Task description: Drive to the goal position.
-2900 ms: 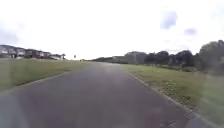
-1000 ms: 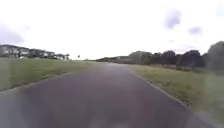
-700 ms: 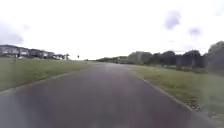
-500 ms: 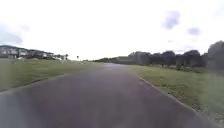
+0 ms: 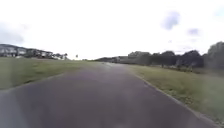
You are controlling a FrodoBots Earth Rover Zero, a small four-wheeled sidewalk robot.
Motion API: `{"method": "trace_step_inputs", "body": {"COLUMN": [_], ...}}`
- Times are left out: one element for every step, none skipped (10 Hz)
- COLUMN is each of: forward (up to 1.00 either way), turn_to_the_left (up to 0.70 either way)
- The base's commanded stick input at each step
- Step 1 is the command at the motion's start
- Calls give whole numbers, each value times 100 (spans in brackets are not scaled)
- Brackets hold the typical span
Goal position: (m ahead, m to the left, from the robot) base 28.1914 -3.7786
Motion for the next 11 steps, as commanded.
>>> {"method": "trace_step_inputs", "body": {"forward": [70, 70, 70, 70, 70, 70, 70, 70, 70, 70, 70], "turn_to_the_left": [0, 0, 0, 0, 0, 0, 0, 0, 0, 0, 0]}}
